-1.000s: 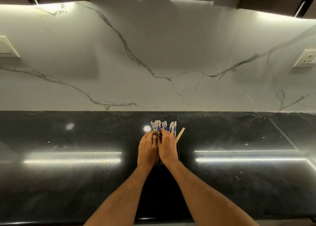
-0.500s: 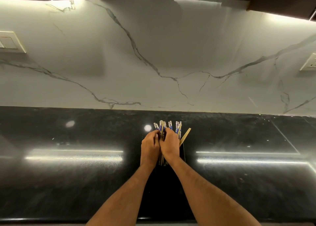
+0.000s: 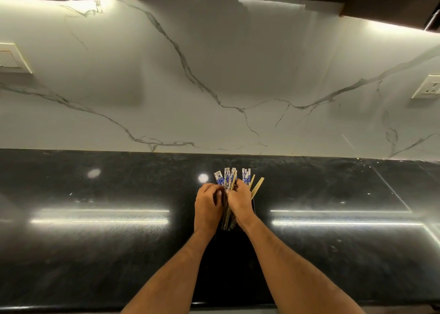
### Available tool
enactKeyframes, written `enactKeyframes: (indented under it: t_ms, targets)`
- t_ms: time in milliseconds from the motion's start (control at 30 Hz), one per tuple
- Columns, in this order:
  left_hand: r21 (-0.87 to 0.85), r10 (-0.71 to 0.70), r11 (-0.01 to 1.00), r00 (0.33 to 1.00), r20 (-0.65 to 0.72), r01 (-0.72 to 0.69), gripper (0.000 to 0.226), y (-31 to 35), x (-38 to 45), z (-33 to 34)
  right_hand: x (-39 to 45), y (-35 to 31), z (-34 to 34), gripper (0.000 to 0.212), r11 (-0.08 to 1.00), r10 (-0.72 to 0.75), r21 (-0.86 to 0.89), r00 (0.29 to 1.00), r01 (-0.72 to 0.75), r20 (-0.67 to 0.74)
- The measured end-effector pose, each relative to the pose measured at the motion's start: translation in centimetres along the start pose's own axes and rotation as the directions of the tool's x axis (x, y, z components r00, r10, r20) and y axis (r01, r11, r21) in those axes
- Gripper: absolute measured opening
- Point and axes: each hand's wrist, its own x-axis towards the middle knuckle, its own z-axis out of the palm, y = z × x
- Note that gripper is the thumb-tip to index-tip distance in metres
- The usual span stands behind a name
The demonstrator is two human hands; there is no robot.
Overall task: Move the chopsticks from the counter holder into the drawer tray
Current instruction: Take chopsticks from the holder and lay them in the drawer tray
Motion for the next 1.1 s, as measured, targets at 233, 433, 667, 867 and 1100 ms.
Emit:
enactKeyframes:
  t_ms: [233, 433, 667, 867, 1100]
  targets:
    - [0.001, 0.003, 1.000, 1.000, 0.013, -0.003, 0.024, 0.1, -0.4, 0.2, -0.2, 0.5, 0.1, 0.017, 0.999, 0.017, -0.033, 1.000, -0.017, -0.024]
    - [-0.121, -0.065, 0.991, 0.997, -0.041, 0.060, 0.030, 0.7, -0.4, -0.4, -0.1, -1.1, -0.9, 0.015, 0.999, -0.033, 0.039, 0.998, 0.036, -0.062]
    - [-0.496, -0.044, 0.844, 0.947, 0.318, 0.206, 0.017, 4.5, 1.3, -1.1, -0.8, -6.2, -4.4, 0.016, 0.942, -0.177, 0.282, 0.984, 0.180, -0.037]
    - [-0.476, -0.080, 0.806, 0.862, 0.500, 0.351, 0.028, 7.3, 0.9, -2.0, -2.4, -8.7, -7.0, 0.021, 0.916, -0.241, 0.338, 0.970, 0.215, 0.038]
    - [-0.473, -0.088, 0.790, 0.835, 0.543, 0.391, 0.025, 8.5, -1.7, -3.6, -3.6, -9.1, -10.0, 0.011, 0.921, -0.224, 0.319, 0.974, 0.223, -0.034]
